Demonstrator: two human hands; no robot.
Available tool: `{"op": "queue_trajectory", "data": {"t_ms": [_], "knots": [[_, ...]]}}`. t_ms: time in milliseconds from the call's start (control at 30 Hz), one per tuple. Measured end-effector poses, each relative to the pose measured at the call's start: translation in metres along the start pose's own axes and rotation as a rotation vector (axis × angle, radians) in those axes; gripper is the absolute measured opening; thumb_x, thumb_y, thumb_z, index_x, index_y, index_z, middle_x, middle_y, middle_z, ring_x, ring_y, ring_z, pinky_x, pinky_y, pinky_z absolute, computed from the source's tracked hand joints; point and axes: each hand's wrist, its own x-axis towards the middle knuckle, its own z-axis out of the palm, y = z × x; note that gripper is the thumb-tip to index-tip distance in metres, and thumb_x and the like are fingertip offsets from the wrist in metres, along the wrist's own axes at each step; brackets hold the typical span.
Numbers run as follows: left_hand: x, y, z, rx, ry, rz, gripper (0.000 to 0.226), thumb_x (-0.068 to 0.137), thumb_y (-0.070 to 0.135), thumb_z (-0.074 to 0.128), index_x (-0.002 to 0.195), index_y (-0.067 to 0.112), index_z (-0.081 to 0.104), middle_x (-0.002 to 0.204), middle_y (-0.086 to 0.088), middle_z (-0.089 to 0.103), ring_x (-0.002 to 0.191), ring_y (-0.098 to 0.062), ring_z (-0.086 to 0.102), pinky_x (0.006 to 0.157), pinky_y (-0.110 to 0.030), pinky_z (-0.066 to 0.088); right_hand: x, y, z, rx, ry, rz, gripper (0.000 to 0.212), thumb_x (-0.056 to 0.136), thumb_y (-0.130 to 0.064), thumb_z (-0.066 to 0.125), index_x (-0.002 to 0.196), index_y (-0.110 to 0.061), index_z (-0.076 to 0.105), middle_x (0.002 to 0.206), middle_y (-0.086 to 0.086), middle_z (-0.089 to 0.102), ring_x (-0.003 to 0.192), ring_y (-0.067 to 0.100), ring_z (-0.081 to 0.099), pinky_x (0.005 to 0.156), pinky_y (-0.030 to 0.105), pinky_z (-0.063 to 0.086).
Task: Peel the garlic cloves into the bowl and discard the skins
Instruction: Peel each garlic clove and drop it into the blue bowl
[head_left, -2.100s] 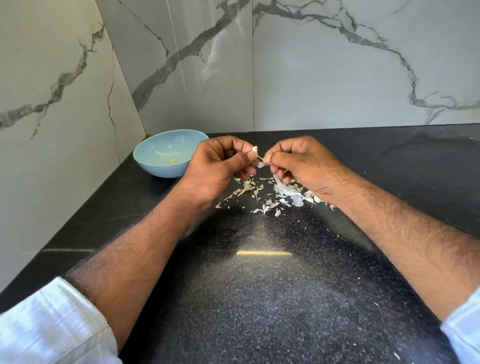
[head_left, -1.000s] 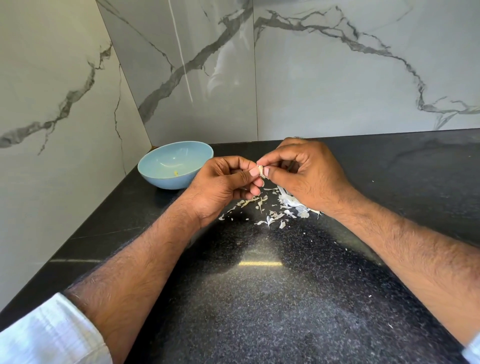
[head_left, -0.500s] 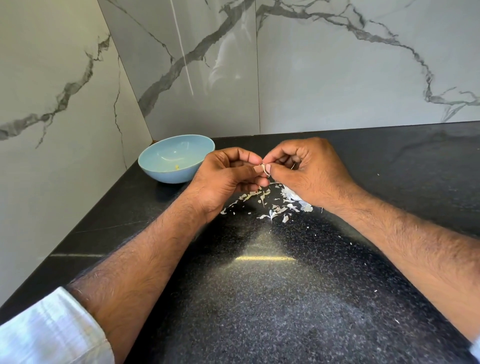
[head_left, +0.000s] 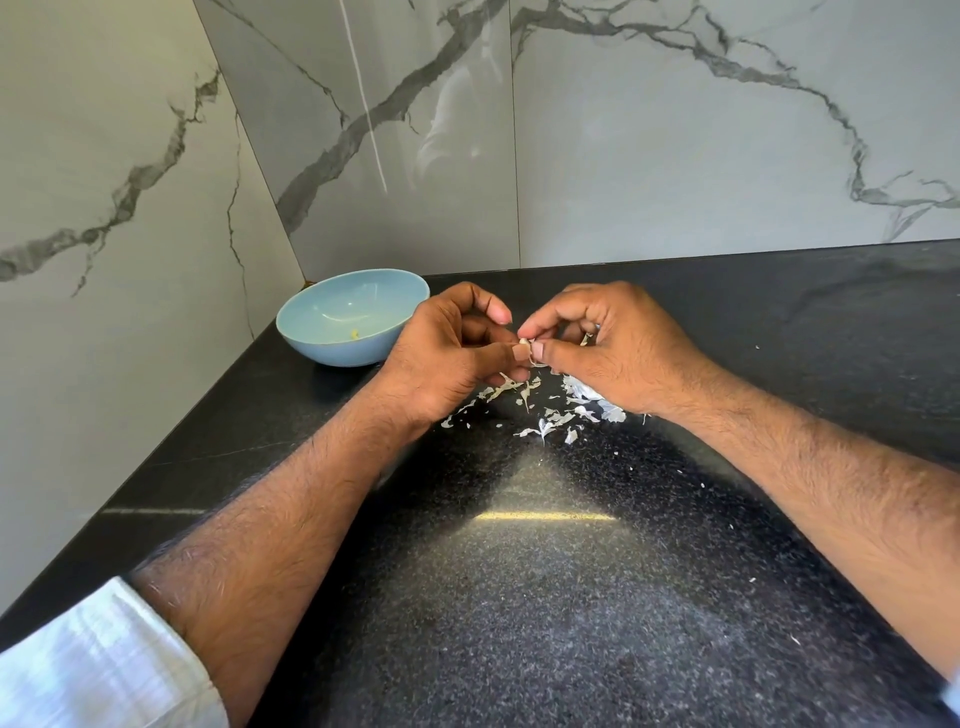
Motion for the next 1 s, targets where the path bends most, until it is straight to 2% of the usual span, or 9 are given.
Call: {"op": "queue_trajectory", "data": {"t_ms": [100, 233, 400, 567, 700, 800, 933, 1000], "knots": [[0.0005, -0.0010, -0.0012, 0.015, -0.005, -0.002, 0.036, 0.089, -0.003, 0.081, 0.110, 0.007, 0.053, 0.092, -0.024, 0.078, 0.078, -0.033, 0.078, 0.074, -0.040, 0.060, -0.0004, -0.0009, -0.0017, -0.034, -0.003, -0.003, 0.010, 0.089, -0.020, 0.083, 0.095, -0.028, 0.081, 0.085, -0.012, 0.071, 0.071, 0.015, 0.067, 0.063, 0.033, 0.059], [0.0009, 0.0000, -0.0028, 0.018, -0.008, -0.003, 0.026, 0.093, -0.003, 0.077, 0.106, 0.008, 0.057, 0.093, -0.024, 0.078, 0.080, -0.032, 0.078, 0.072, -0.038, 0.060, -0.0011, -0.0018, -0.0029, -0.027, 0.001, 0.020, 0.006, 0.089, -0.021, 0.082, 0.091, -0.026, 0.080, 0.080, -0.008, 0.072, 0.068, 0.021, 0.067, 0.061, 0.037, 0.058], [-0.0013, 0.0013, -0.0011, 0.018, -0.020, -0.010, 0.018, 0.090, -0.002, 0.080, 0.103, 0.002, 0.068, 0.091, -0.018, 0.079, 0.082, -0.029, 0.078, 0.081, -0.043, 0.061, -0.0023, -0.0032, -0.0037, 0.008, 0.013, 0.073, 0.007, 0.090, -0.019, 0.081, 0.086, -0.024, 0.078, 0.071, -0.007, 0.073, 0.060, 0.009, 0.064, 0.057, 0.025, 0.054], [-0.0028, 0.0027, 0.0031, 0.007, 0.000, -0.013, 0.022, 0.083, 0.001, 0.086, 0.098, 0.002, 0.069, 0.090, -0.025, 0.077, 0.079, -0.030, 0.076, 0.076, -0.036, 0.063, -0.0027, -0.0037, -0.0040, 0.040, -0.008, 0.102, 0.005, 0.090, -0.020, 0.082, 0.088, -0.024, 0.079, 0.072, -0.007, 0.074, 0.062, 0.018, 0.069, 0.058, 0.030, 0.057], [-0.0015, 0.0007, 0.0020, -0.006, -0.006, -0.025, 0.022, 0.084, 0.001, 0.085, 0.098, 0.003, 0.068, 0.086, -0.019, 0.077, 0.077, -0.027, 0.075, 0.078, -0.038, 0.063, -0.0028, -0.0034, -0.0041, 0.059, -0.017, 0.107, 0.005, 0.090, -0.020, 0.082, 0.089, -0.024, 0.079, 0.073, -0.004, 0.075, 0.066, 0.024, 0.071, 0.059, 0.033, 0.058], [0.0001, 0.0000, -0.0009, -0.011, -0.009, -0.030, 0.019, 0.086, -0.002, 0.083, 0.098, 0.005, 0.069, 0.084, -0.014, 0.077, 0.077, -0.025, 0.076, 0.075, -0.034, 0.061, -0.0029, -0.0030, -0.0044, 0.073, -0.022, 0.115, 0.003, 0.091, -0.021, 0.081, 0.091, -0.023, 0.079, 0.073, -0.005, 0.076, 0.066, 0.021, 0.072, 0.062, 0.031, 0.059], [0.0000, -0.0024, -0.0018, -0.020, -0.017, -0.023, 0.017, 0.088, -0.003, 0.081, 0.100, 0.004, 0.071, 0.085, -0.013, 0.078, 0.080, -0.025, 0.078, 0.075, -0.033, 0.062, -0.0035, -0.0041, -0.0035, 0.047, -0.050, 0.129, 0.002, 0.094, -0.025, 0.079, 0.094, -0.025, 0.080, 0.070, -0.007, 0.075, 0.063, 0.018, 0.072, 0.057, 0.028, 0.054], [-0.0003, -0.0031, -0.0004, -0.019, -0.010, -0.018, 0.016, 0.088, -0.002, 0.081, 0.100, 0.004, 0.071, 0.086, -0.016, 0.079, 0.080, -0.025, 0.078, 0.075, -0.033, 0.063, -0.0031, -0.0045, -0.0034, 0.044, -0.056, 0.137, 0.003, 0.095, -0.023, 0.077, 0.094, -0.024, 0.080, 0.069, -0.005, 0.075, 0.059, 0.009, 0.071, 0.053, 0.023, 0.052]]}}
